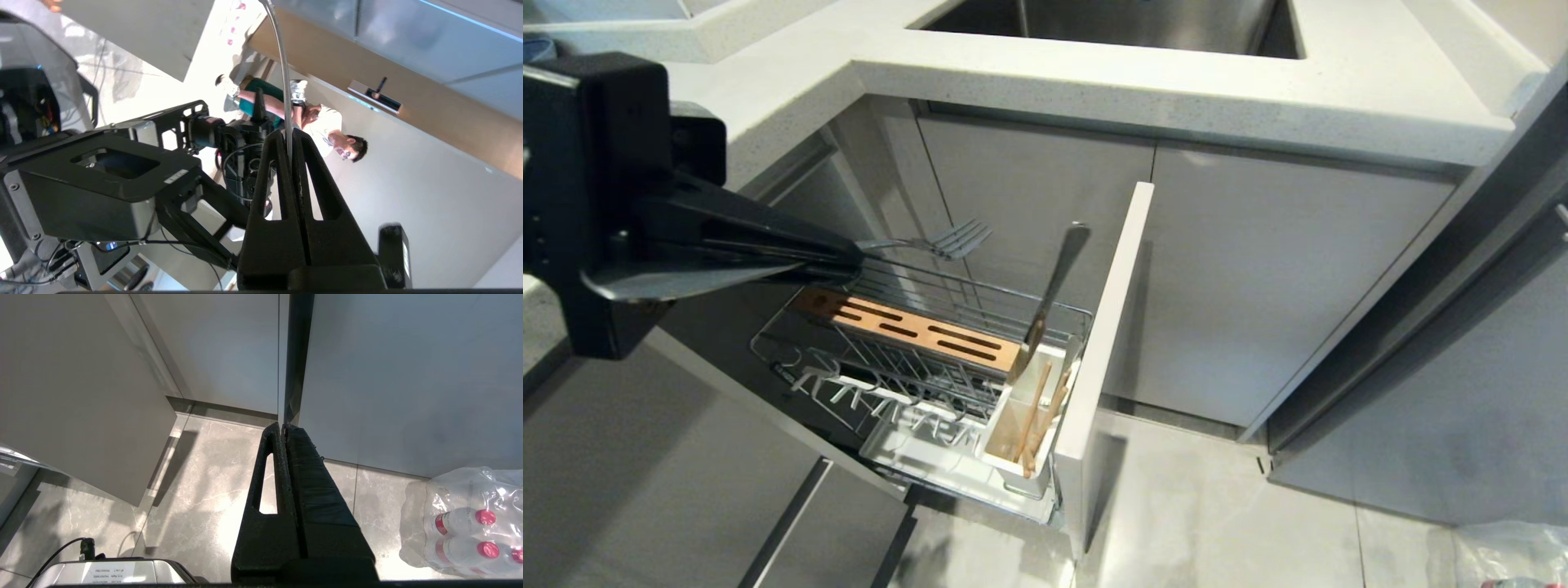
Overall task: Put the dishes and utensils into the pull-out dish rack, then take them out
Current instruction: Take the fork out of the cupboard
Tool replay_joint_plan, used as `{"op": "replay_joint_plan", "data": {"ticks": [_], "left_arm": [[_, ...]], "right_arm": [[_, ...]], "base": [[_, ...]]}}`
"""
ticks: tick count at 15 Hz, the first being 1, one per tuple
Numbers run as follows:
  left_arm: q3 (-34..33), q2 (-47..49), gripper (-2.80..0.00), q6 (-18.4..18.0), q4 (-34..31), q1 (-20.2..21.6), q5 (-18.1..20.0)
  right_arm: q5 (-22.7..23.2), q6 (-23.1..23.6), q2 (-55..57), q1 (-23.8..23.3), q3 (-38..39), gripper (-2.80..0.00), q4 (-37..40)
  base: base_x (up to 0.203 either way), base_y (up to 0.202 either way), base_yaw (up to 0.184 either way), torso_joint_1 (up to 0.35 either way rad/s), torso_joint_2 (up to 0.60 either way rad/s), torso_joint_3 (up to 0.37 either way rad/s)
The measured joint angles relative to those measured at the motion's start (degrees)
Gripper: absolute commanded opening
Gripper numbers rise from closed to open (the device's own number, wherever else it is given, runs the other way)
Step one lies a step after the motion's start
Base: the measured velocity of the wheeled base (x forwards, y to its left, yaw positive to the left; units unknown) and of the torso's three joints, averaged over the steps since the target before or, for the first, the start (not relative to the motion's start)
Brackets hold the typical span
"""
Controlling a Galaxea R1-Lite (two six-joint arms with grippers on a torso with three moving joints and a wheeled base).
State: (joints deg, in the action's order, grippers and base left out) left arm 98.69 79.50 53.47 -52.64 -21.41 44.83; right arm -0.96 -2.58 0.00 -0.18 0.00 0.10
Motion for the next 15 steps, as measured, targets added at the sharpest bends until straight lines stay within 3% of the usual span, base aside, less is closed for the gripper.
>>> {"op": "replay_joint_plan", "data": {"ticks": [7,12,15], "left_arm": [[0.13,-1.19,-2.8,-0.26,0.21,-0.04,0.18],[0.68,-4.28,-2.8,-4.11,2.47,0.93,-2.35],[0.74,-7.46,-2.8,-7.53,4.27,4.54,-3.89]], "right_arm": [[0.0,0.02,0.0,0.0,0.0,-2.8,0.0],[0.02,0.0,0.0,0.0,0.0,-2.8,0.0],[0.02,0.02,0.0,0.0,0.0,-2.8,0.0]], "base": [[0.0,0.0,0.0,0.0,0.0,0.0],[0.0,0.0,0.0,0.0,0.0,0.0],[0.0,0.0,0.0,0.0,0.0,0.0]]}}
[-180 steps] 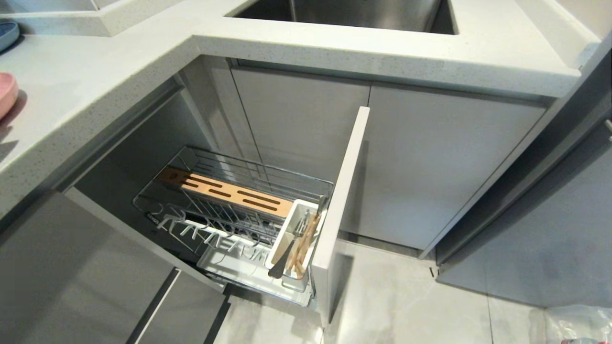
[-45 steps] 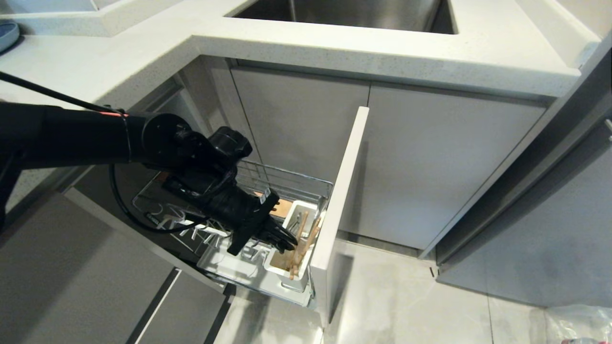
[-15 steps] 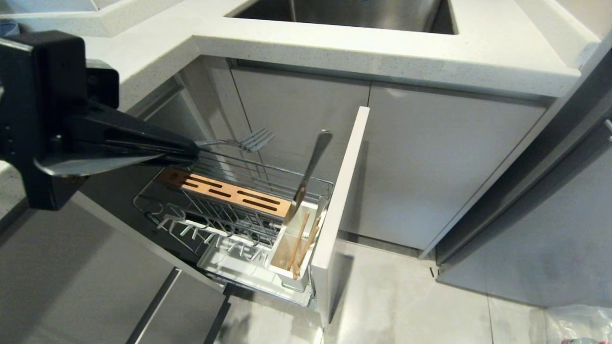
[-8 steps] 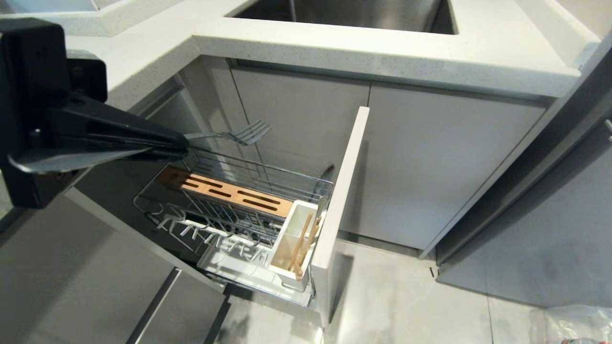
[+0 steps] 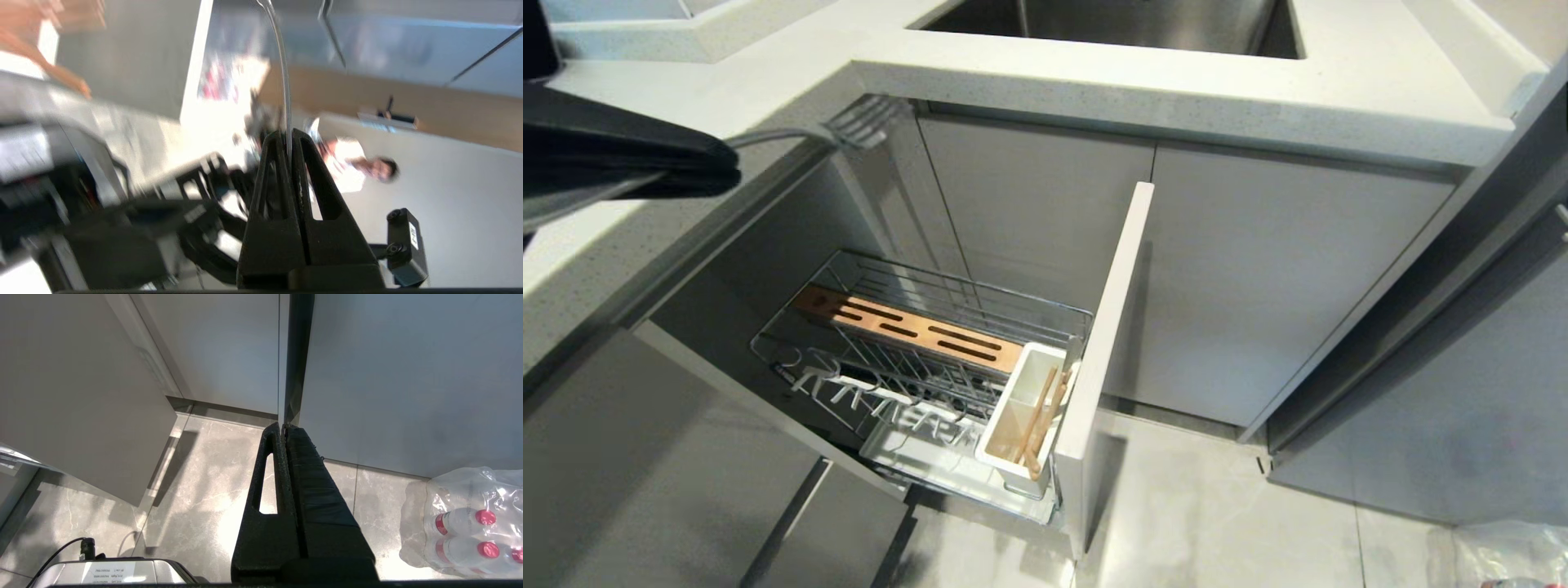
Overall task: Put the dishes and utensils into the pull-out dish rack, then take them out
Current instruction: Take the fork out of the cupboard
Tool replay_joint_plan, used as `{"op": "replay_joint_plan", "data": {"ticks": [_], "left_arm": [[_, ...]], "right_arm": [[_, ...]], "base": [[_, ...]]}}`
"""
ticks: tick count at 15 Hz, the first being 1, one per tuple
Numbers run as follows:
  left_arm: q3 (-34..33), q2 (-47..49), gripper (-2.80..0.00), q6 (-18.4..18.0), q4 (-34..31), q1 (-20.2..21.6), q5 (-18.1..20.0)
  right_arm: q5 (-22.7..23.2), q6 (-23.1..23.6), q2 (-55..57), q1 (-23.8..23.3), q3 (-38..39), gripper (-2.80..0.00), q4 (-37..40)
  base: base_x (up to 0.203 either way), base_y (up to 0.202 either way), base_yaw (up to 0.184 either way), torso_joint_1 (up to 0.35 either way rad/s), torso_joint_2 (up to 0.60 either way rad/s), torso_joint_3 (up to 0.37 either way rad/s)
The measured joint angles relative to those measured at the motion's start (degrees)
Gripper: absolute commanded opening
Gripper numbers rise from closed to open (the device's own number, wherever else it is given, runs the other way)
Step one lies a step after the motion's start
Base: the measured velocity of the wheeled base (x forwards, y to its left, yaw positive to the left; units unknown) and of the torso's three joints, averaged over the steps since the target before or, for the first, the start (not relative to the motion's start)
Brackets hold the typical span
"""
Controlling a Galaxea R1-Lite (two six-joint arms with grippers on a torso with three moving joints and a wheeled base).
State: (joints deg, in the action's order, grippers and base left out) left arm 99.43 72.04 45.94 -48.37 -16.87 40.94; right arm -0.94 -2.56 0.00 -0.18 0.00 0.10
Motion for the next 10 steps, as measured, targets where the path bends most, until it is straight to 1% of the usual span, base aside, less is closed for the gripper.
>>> {"op": "replay_joint_plan", "data": {"ticks": [3,5,7,10], "left_arm": [[0.02,-2.78,-2.8,-2.95,1.19,4.26,-2.04],[0.38,-4.6,-2.8,-5.91,1.31,8.84,-4.41],[0.88,-6.19,-2.8,-8.66,1.35,13.97,-8.81],[0.92,-7.63,-2.8,-12.5,2.19,21.97,-17.92]], "right_arm": [[-0.02,0.0,0.0,0.0,0.0,-2.8,0.0],[0.01,-0.05,0.0,0.0,0.0,-2.8,0.0],[-0.02,-0.05,0.0,0.0,0.0,-2.8,0.0],[-0.02,-0.02,0.0,0.0,0.0,-2.8,0.0]], "base": [[0.0,0.0,0.0,0.0,0.0,0.0],[0.0,0.0,0.0,0.0,0.0,0.0],[0.0,0.0,0.0,0.0,0.0,0.0],[0.0,0.0,0.0,0.0,0.0,0.0]]}}
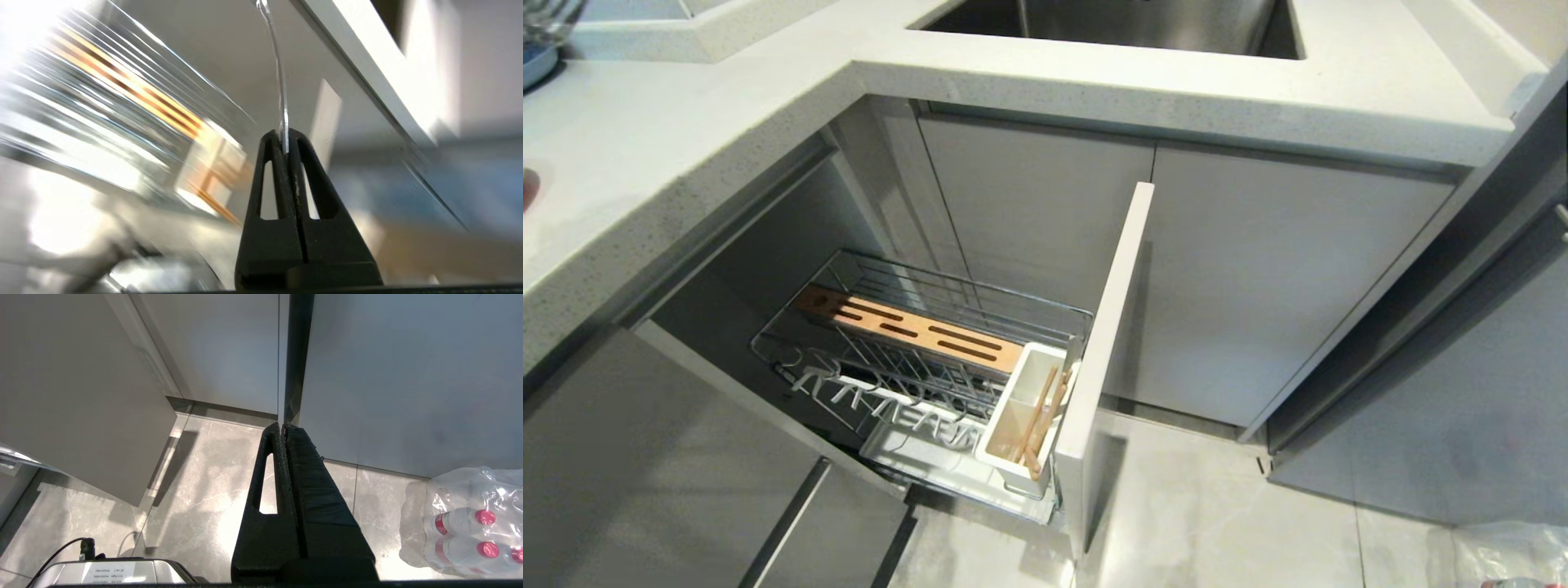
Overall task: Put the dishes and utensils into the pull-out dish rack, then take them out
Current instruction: Take the fork out of the cupboard
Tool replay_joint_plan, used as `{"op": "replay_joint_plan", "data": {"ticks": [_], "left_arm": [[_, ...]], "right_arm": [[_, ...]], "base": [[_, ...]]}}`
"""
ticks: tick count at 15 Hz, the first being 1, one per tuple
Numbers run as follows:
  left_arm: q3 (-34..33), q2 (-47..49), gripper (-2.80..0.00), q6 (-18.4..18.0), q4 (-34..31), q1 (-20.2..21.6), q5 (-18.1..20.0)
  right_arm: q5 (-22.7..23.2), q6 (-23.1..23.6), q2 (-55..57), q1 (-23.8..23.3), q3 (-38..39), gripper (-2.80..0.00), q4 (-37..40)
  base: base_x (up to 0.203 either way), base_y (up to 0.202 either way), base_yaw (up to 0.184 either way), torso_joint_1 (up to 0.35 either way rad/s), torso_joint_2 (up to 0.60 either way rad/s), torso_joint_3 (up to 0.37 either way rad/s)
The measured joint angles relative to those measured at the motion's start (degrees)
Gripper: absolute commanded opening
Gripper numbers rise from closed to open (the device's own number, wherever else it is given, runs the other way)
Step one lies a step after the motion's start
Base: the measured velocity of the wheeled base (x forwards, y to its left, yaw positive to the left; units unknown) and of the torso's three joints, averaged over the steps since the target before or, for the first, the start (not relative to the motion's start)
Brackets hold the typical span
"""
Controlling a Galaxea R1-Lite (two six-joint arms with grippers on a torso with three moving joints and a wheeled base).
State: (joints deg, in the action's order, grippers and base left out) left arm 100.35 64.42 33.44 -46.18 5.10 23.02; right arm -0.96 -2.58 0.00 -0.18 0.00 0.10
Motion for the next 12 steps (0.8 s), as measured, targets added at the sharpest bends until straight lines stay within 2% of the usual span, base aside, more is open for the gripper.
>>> {"op": "replay_joint_plan", "data": {"ticks": [2,6,9,12], "left_arm": [[-0.8,0.32,-2.8,-0.96,2.21,5.64,-6.05],[-3.52,4.47,-2.8,-0.84,10.51,15.51,-14.27],[-4.02,9.12,-2.8,-0.69,14.84,20.64,-16.21],[-2.9,13.06,-2.8,-0.72,17.0,22.58,-16.21]], "right_arm": [[0.0,0.0,0.0,0.0,0.0,-2.8,0.0],[0.0,0.0,0.0,0.0,0.0,-2.8,0.0],[0.0,0.01,0.0,0.0,0.0,-2.8,-0.01],[0.0,0.0,0.0,0.0,0.0,-2.8,0.0]], "base": [[0.0,0.0,0.0,0.0,0.0,0.0],[0.0,0.0,0.0,0.0,0.0,0.0],[0.0,0.0,0.0,0.0,0.0,0.0],[0.0,0.0,0.0,0.0,0.0,0.0]]}}
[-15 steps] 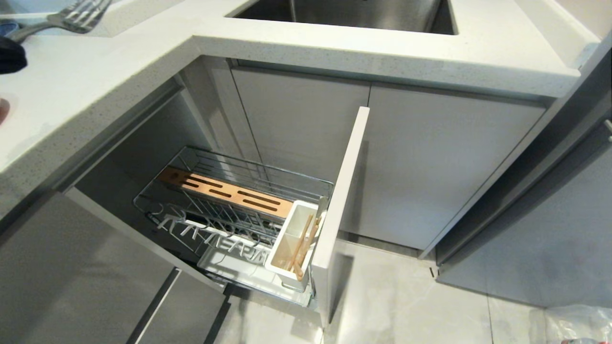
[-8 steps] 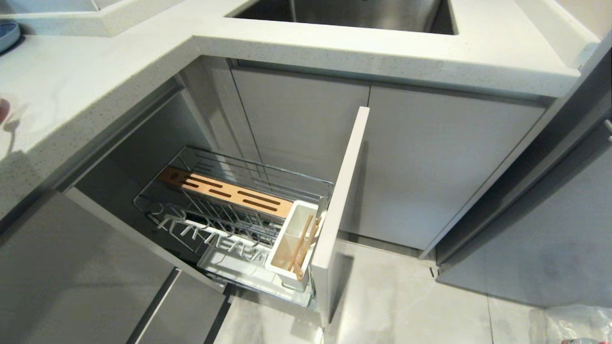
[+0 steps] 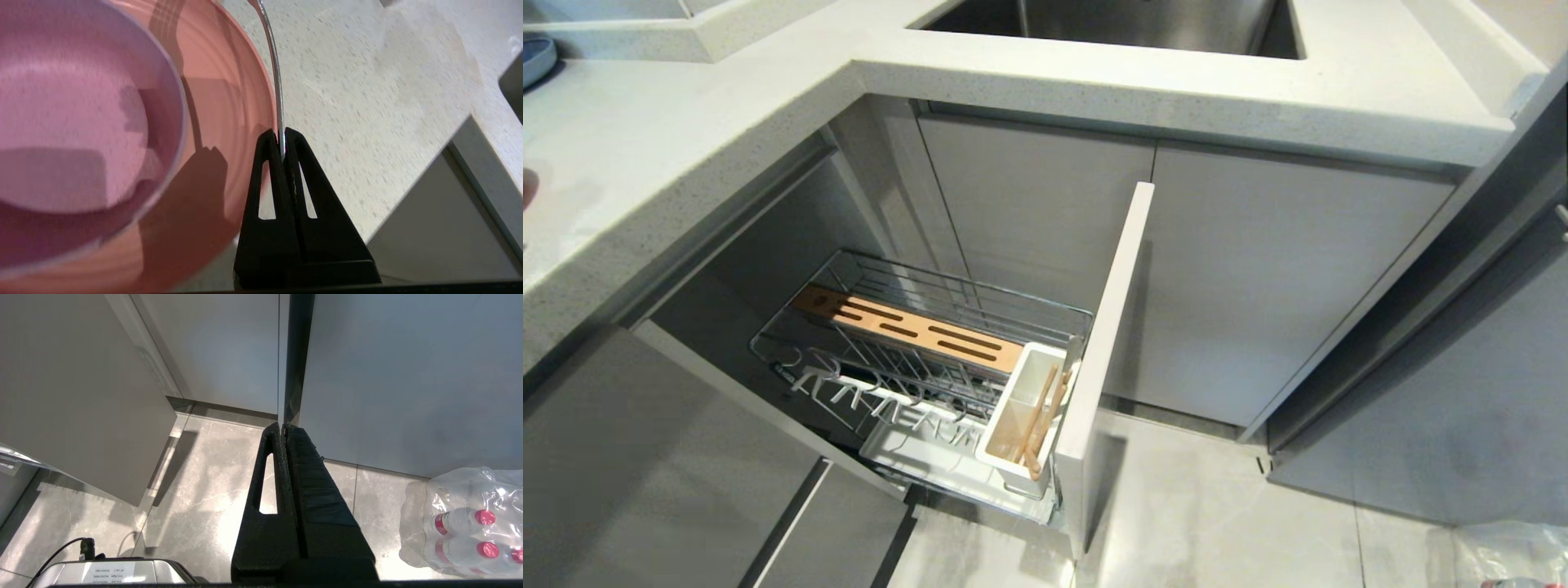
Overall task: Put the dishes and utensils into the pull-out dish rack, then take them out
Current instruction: Take the fork out of the cupboard
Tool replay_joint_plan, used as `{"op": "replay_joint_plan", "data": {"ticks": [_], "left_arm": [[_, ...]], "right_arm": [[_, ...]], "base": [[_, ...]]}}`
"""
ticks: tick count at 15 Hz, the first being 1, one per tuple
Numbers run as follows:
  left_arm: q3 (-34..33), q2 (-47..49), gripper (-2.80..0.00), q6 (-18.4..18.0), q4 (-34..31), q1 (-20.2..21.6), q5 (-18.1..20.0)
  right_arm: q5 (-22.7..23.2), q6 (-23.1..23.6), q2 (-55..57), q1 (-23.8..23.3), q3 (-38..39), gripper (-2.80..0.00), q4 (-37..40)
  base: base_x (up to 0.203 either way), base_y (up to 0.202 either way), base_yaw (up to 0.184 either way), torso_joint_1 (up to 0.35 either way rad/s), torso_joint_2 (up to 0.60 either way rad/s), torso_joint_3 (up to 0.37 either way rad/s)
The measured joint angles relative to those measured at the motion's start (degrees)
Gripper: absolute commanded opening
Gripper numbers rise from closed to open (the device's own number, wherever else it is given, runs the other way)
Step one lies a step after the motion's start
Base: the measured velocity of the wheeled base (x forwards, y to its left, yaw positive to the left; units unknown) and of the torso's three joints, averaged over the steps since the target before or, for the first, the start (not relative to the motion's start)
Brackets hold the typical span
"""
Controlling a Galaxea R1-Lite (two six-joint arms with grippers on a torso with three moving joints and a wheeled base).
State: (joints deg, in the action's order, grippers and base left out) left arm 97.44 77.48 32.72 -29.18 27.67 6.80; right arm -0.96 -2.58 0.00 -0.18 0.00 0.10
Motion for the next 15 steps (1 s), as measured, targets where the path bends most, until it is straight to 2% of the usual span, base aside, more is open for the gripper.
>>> {"op": "replay_joint_plan", "data": {"ticks": [7,15], "left_arm": [[4.54,6.37,-2.8,0.11,0.19,0.96,0.85],[4.24,8.08,-2.8,0.63,-0.26,2.08,0.74]], "right_arm": [[0.0,0.0,0.0,0.0,0.0,-2.8,0.0],[0.0,0.0,0.0,0.0,0.0,-2.8,0.0]], "base": [[0.0,0.0,0.0,0.0,0.0,0.0],[0.0,0.0,0.0,0.0,0.0,0.0]]}}
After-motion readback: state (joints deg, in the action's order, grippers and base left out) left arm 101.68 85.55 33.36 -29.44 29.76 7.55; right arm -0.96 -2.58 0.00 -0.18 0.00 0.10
